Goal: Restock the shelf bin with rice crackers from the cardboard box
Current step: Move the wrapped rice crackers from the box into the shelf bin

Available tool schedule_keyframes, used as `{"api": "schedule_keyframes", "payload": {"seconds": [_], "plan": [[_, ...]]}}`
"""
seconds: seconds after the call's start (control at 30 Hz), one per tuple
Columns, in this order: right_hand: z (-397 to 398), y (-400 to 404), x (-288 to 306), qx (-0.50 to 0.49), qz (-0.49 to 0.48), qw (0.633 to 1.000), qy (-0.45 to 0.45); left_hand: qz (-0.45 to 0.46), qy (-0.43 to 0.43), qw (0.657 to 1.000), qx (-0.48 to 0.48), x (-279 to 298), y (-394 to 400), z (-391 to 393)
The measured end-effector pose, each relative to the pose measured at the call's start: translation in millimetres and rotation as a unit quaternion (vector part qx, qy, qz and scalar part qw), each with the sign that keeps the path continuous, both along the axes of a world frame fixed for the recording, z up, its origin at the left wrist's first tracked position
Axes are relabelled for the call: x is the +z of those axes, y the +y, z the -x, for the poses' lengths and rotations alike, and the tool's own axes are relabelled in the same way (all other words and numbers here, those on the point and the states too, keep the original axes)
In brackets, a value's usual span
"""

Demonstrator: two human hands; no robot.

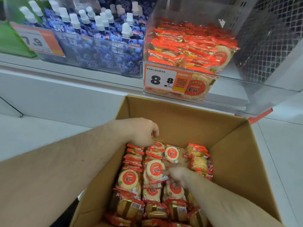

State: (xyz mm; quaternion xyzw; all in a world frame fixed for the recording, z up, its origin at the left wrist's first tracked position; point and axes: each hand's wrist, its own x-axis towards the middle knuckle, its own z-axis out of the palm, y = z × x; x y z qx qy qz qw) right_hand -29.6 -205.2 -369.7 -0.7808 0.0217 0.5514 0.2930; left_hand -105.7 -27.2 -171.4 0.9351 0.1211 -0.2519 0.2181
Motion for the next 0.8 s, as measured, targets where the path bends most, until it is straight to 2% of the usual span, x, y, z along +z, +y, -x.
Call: {"api": "schedule_keyframes", "payload": {"seconds": [0.1, 0.2, 0.3, 0.37, 0.47, 0.5, 0.53, 0.57, 0.63, 0.7, 0.8], "plan": [[-17, -28, 6, -0.004, 0.029, 1.000, 0.007, 0.007, 0.004, 1.000, -0.004, 0, -5, -2], [-27, -36, 20, -0.068, -0.061, 0.992, 0.092, 0.011, 0.001, 1.000, 0.010, -3, -8, -3], [-26, -20, 43, -0.115, -0.215, 0.953, 0.181, 0.010, -0.012, 0.998, 0.059, -5, -9, -3], [-19, -1, 58, -0.108, -0.308, 0.915, 0.235, 0.035, -0.031, 0.994, 0.099, -4, -10, -2], [-15, 20, 68, -0.086, -0.394, 0.864, 0.300, 0.067, -0.065, 0.985, 0.147, -4, -8, -1], [-15, 22, 66, -0.090, -0.398, 0.859, 0.309, 0.069, -0.073, 0.982, 0.158, -4, -7, -1], [-16, 22, 61, -0.102, -0.376, 0.871, 0.299, 0.067, -0.078, 0.981, 0.165, -4, -5, 0], [-16, 21, 53, -0.114, -0.321, 0.905, 0.255, 0.063, -0.079, 0.981, 0.168, -3, -4, 0], [-12, 15, 30, -0.094, -0.137, 0.983, 0.072, 0.059, -0.077, 0.980, 0.173, -3, 0, 1], [-4, 6, 12, -0.001, 0.000, 0.997, -0.083, 0.060, -0.072, 0.980, 0.175, -3, 2, 2], [11, -2, -5, 0.122, 0.058, 0.985, -0.109, 0.059, -0.060, 0.980, 0.178, -5, 3, 2]]}}
